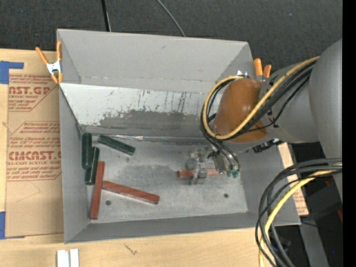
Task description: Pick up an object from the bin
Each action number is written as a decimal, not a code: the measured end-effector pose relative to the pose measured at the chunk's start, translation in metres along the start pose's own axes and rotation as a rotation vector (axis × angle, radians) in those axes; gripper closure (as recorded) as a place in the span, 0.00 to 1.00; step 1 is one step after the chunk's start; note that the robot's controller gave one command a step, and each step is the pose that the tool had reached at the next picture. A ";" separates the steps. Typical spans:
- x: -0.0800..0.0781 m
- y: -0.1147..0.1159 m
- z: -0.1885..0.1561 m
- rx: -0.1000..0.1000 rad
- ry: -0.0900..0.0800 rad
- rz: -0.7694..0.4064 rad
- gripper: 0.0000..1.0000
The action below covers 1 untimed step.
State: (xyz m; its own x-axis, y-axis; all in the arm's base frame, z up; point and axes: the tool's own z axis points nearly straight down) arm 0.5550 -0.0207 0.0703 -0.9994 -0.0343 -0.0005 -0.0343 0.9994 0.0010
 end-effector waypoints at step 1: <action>0.016 -0.010 -0.165 0.002 -0.006 -0.023 1.00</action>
Offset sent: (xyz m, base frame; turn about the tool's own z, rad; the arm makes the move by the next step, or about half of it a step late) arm 0.0000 0.0000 0.0000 0.0000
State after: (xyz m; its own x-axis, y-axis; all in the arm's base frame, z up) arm 0.5390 -0.0319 0.2352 -0.9983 -0.0573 -0.0065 -0.0573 0.9984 -0.0009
